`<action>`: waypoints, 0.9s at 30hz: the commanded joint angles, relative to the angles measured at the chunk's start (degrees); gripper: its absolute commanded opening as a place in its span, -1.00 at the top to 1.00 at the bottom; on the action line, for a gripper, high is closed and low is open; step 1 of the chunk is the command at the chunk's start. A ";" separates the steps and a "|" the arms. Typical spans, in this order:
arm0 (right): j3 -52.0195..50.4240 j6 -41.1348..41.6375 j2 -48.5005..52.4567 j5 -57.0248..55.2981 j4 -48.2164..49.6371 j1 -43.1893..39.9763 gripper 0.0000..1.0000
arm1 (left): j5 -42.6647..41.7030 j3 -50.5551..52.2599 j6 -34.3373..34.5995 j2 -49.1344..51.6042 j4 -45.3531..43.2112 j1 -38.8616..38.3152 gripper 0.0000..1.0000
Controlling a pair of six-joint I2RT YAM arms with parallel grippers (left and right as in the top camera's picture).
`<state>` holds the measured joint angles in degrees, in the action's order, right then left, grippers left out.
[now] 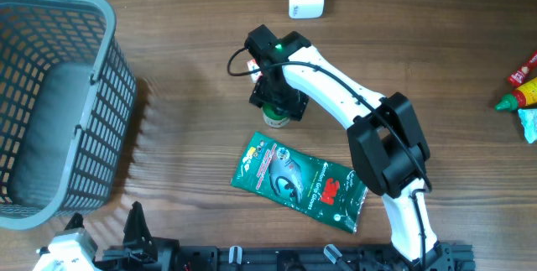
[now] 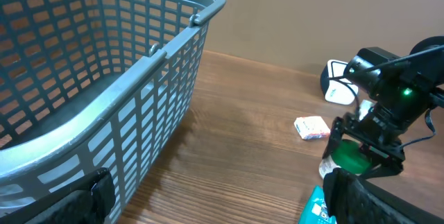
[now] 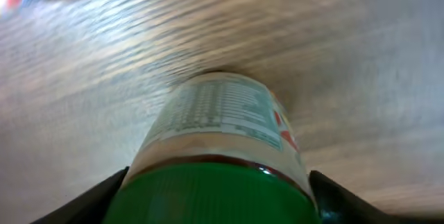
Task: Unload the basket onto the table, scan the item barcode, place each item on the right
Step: 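Grasp the green-lidded jar with the right gripper and lift it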
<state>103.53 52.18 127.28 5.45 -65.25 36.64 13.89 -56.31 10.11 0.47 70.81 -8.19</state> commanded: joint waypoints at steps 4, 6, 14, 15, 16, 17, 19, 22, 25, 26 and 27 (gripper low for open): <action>3.72 -14.64 -3.21 -1.60 -3.13 -0.37 -0.99 | 0.72 -0.15 -0.70 -0.20 -0.07 0.33 -1.00; 5.16 -13.94 -5.53 -0.92 -3.98 -0.50 -0.99 | 0.72 -0.15 -0.70 -0.20 -0.04 0.33 -1.00; 4.74 -5.31 -8.13 0.31 -0.07 -0.94 -0.99 | 0.72 -0.15 -0.70 -0.20 -0.07 0.33 -1.00; 4.72 -0.94 -8.11 0.02 -1.07 -1.33 -0.99 | 0.72 -0.15 -0.70 -0.20 -0.07 0.33 -1.00; 4.74 2.14 -7.93 -0.61 -2.12 -1.75 -0.99 | 0.72 -0.15 -0.70 -0.20 -0.04 0.33 -1.00; 4.74 3.82 -7.85 -1.09 -2.93 -1.95 -0.99 | 0.72 -0.15 -0.70 -0.20 -0.07 0.33 -1.00; 4.72 6.67 -7.58 -1.18 -4.57 -2.12 -1.00 | 0.72 -0.15 -0.70 -0.20 -0.07 0.33 -1.00; 4.68 6.97 -7.23 -1.16 -5.53 -2.12 -1.00 | 0.72 -0.15 -0.70 -0.20 -0.07 0.33 -1.00; 4.02 7.85 -5.88 -0.90 -5.40 -2.12 -0.99 | 0.72 -0.15 -0.70 -0.20 -0.07 0.33 -1.00; 3.45 7.98 -5.31 0.09 -5.05 -2.08 -0.99 | 0.72 -0.15 -0.70 -0.20 -0.04 0.33 -1.00; 3.04 7.98 -4.74 1.07 -4.72 -2.05 -0.99 | 0.72 -0.15 -0.70 -0.20 -0.07 0.33 -1.00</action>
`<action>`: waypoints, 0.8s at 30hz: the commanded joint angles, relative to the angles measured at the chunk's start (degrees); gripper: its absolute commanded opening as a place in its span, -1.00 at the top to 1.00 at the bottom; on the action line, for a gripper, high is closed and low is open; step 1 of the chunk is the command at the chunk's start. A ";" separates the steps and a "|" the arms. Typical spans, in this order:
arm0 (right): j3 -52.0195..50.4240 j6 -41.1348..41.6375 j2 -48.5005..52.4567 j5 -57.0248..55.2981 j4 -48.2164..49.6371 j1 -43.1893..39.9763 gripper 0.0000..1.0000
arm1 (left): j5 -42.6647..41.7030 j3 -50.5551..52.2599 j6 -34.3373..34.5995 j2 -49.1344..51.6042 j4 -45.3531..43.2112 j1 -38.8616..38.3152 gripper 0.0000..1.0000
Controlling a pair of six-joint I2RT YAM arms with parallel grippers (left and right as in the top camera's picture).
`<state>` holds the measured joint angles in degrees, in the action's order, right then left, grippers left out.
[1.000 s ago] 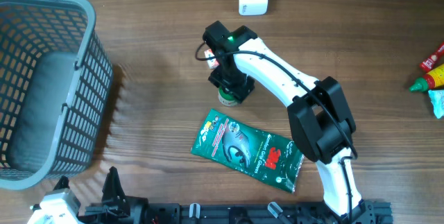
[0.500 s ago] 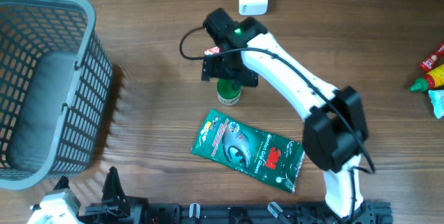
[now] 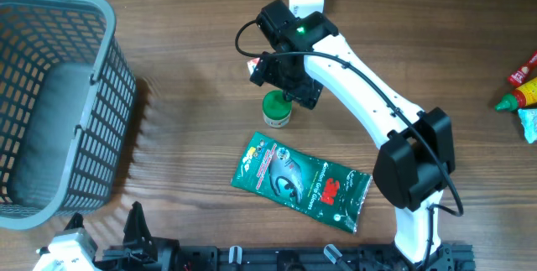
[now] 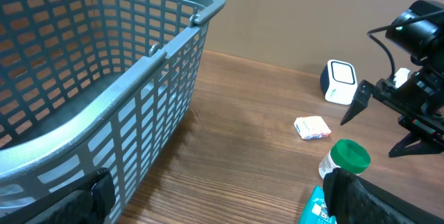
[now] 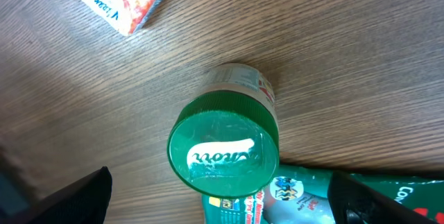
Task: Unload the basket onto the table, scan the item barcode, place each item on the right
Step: 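Grasp the green-lidded jar with the right gripper and lift it, then turn the jar and carry it with the right gripper to the scanner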
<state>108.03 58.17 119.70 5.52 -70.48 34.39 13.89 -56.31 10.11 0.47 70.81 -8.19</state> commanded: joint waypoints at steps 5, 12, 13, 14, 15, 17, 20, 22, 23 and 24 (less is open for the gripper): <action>-2.08 1.97 6.56 3.89 1.79 0.28 -1.00 | 0.74 -0.15 -0.70 -0.20 -0.07 0.33 -1.00; -2.80 2.95 9.55 3.98 2.93 1.27 -0.99 | 0.72 -0.15 -0.70 -0.20 -0.04 0.33 -1.00; -2.80 3.50 10.36 3.93 2.95 1.27 -0.99 | 0.72 -0.15 -0.70 -0.20 -0.04 0.33 -1.00; -2.80 3.48 10.99 3.98 3.02 1.27 -0.94 | 0.72 -0.15 -0.70 -0.20 -0.07 0.33 -1.00; -2.80 3.50 11.47 4.15 2.97 1.36 -0.85 | 0.72 -0.15 -0.70 -0.20 -0.04 0.33 -1.00; -2.80 3.50 12.22 4.59 2.95 1.49 -0.77 | 0.72 -0.15 -0.70 -0.20 -0.04 0.33 -1.00; -2.80 3.96 12.55 3.74 3.21 1.66 -0.71 | 0.72 -0.15 -0.70 -0.20 -0.04 0.33 -1.00; -2.80 5.03 12.55 2.29 3.15 1.66 -0.67 | 0.72 -0.15 -0.70 -0.20 -0.04 0.33 -1.00; -2.80 5.03 12.55 1.99 3.32 1.66 -0.67 | 0.72 -0.15 -0.70 -0.20 -0.04 0.33 -1.00; -2.84 5.01 12.68 1.99 3.80 1.66 -0.67 | 0.72 -0.15 -0.70 -0.20 -0.04 0.33 -1.00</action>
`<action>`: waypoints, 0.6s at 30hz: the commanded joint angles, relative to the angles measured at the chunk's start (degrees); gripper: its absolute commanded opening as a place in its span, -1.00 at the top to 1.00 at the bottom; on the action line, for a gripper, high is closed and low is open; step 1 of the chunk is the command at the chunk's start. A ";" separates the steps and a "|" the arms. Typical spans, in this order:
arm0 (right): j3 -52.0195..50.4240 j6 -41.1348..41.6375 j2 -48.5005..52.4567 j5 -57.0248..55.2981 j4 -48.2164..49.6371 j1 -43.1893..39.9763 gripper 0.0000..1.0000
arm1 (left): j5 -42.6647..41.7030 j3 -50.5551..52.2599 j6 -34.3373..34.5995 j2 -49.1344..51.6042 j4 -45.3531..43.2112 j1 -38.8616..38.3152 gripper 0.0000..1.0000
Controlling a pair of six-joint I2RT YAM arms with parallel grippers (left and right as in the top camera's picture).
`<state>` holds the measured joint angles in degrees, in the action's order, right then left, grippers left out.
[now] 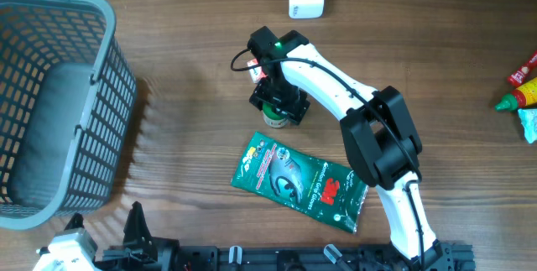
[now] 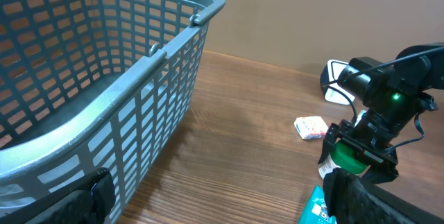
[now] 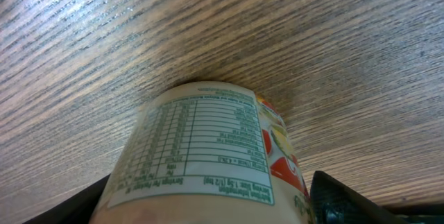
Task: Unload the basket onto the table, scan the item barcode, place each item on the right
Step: 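Turn the jar and carry it with the right gripper to the scanner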
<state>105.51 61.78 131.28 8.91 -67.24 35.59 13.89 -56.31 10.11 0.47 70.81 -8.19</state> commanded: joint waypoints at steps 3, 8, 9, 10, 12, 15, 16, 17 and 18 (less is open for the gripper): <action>-1.38 1.40 1.31 -1.38 1.88 0.46 -0.65 | 0.72 -0.15 -0.70 -0.20 -0.07 0.33 -1.00; -6.23 1.22 1.38 -1.38 6.58 0.37 -0.50 | 0.72 -0.15 -0.70 -0.20 -0.07 0.33 -1.00; -6.43 1.22 1.38 -1.38 6.56 0.37 -0.44 | 0.72 -0.15 -0.70 -0.20 -0.07 0.33 -1.00; -6.43 1.16 1.38 -1.33 6.34 0.37 -0.42 | 0.72 -0.15 -0.70 -0.20 -0.07 0.33 -1.00; -6.29 0.33 1.25 0.59 5.57 0.28 -0.36 | 0.72 -0.15 -0.70 -0.20 -0.07 0.33 -1.00; -4.59 -4.39 1.25 7.13 3.48 -1.01 -0.23 | 0.72 -0.15 -0.70 -0.20 -0.04 0.33 -1.00; -3.89 -6.43 1.18 9.75 2.47 -1.62 -0.23 | 0.72 -0.15 -0.70 -0.20 -0.04 0.33 -1.00; -3.02 -9.86 1.01 13.49 1.33 -2.54 -0.23 | 0.72 -0.15 -0.70 -0.20 -0.04 0.33 -1.00; -2.10 -14.49 0.74 17.75 0.15 -3.67 -0.23 | 0.72 -0.15 -0.70 -0.20 -0.07 0.33 -1.00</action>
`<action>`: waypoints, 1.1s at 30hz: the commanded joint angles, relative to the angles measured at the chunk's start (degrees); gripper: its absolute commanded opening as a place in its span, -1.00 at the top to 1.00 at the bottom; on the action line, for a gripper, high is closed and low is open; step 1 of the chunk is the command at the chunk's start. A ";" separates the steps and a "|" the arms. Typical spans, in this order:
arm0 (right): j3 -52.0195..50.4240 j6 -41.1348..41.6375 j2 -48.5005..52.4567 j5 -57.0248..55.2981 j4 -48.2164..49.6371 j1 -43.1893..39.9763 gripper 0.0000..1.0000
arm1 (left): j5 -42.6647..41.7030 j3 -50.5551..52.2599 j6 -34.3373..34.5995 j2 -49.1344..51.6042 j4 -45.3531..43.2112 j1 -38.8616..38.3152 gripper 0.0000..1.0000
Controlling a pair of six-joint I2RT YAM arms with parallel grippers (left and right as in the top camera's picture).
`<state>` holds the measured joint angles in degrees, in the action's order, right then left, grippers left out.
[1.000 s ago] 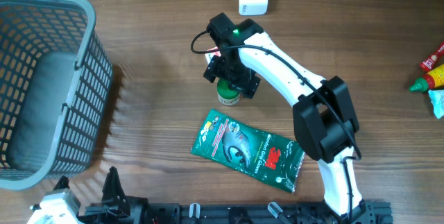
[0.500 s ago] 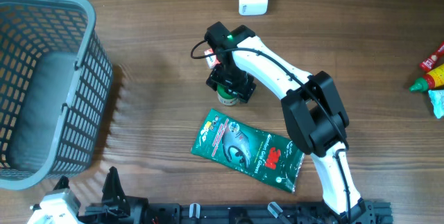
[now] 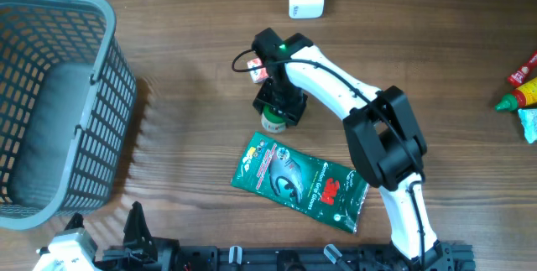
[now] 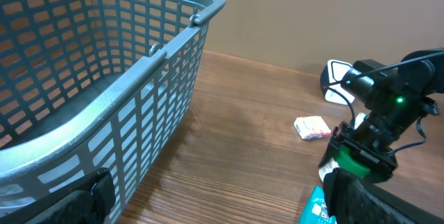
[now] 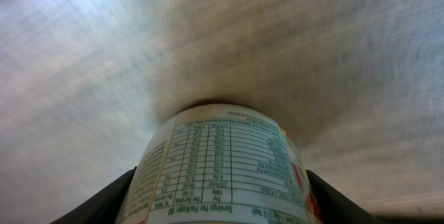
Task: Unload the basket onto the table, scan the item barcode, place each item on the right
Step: 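Turn the jar and carry it with the right gripper to the scanner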
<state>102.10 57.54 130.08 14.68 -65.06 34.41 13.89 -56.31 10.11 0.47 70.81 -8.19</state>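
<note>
A small jar point(image 3: 270, 121) with a green lid and a nutrition label stands on the wooden table just above a green 3M packet point(image 3: 300, 183). My right gripper point(image 3: 281, 103) is down over it. In the right wrist view the jar point(image 5: 225, 161) fills the gap between both fingers point(image 5: 114, 197), so the gripper is shut on the jar. The white scanner sits at the far edge. My left gripper point(image 4: 215, 207) is open at the near left, holding nothing. No barcode shows on the visible label.
A grey plastic basket point(image 3: 59, 103) takes up the left side. A small red-and-white box point(image 3: 258, 71) lies beside the right wrist. Sauce bottles point(image 3: 522, 85) lie at the right edge.
The jar sits a little larger and tighter between my right fingers, and the table behind it is now blurred. The overhead view shows almost no shift. The left arm is unchanged.
My right gripper first stood low round the jar. Then it was raised and back toward the scanner, open, with the jar standing free. Then it was down round the jar again, and now it is shut on it. The left arm stayed still.
</note>
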 commanded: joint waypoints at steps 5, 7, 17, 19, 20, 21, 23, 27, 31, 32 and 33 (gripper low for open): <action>2.14 -21.31 -1.70 21.59 -10.10 -7.54 -0.22 | 0.72 -0.15 -0.70 -0.20 -0.04 0.33 -1.00; 2.14 -26.58 -4.33 23.67 -13.88 -9.38 -0.22 | 0.72 -0.15 -0.70 -0.20 -0.07 0.33 -1.00; 0.42 -38.42 -17.46 24.46 -27.15 -10.60 -0.24 | 0.72 -0.15 -0.70 -0.20 -0.07 0.33 -1.00; -1.92 -38.45 -20.76 24.30 -27.12 -10.60 -0.24 | 0.72 -0.15 -0.70 -0.20 -0.07 0.33 -1.00; -3.06 -38.21 -22.10 24.37 -27.12 -10.60 -0.25 | 0.72 -0.15 -0.70 -0.20 -0.07 0.33 -1.00; -4.74 -37.99 -23.91 24.37 -27.12 -10.58 -0.25 | 0.72 -0.15 -0.70 -0.20 -0.07 0.33 -1.00; -8.96 -37.86 -28.17 24.37 -26.56 -10.58 -0.24 | 0.72 -0.15 -0.70 -0.20 -0.07 0.33 -1.00; -21.97 -31.93 -38.56 24.50 -19.47 -10.60 -0.25 | 0.72 -0.15 -0.70 -0.20 -0.07 0.33 -1.00; -31.89 -27.45 -45.35 28.11 -12.00 -10.60 -0.25 | 0.72 -0.15 -0.70 -0.20 -0.04 0.33 -1.00; -33.81 -26.80 -46.49 29.18 -10.25 -10.60 -0.25 | 0.72 -0.15 -0.70 -0.20 -0.07 0.33 -1.00; -35.19 -25.83 -47.12 29.77 -8.87 -10.60 -0.25 | 0.72 -0.15 -0.70 -0.20 -0.07 0.33 -1.00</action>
<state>70.94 27.31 86.13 39.46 -77.03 23.64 13.89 -56.31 10.11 0.47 70.81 -8.19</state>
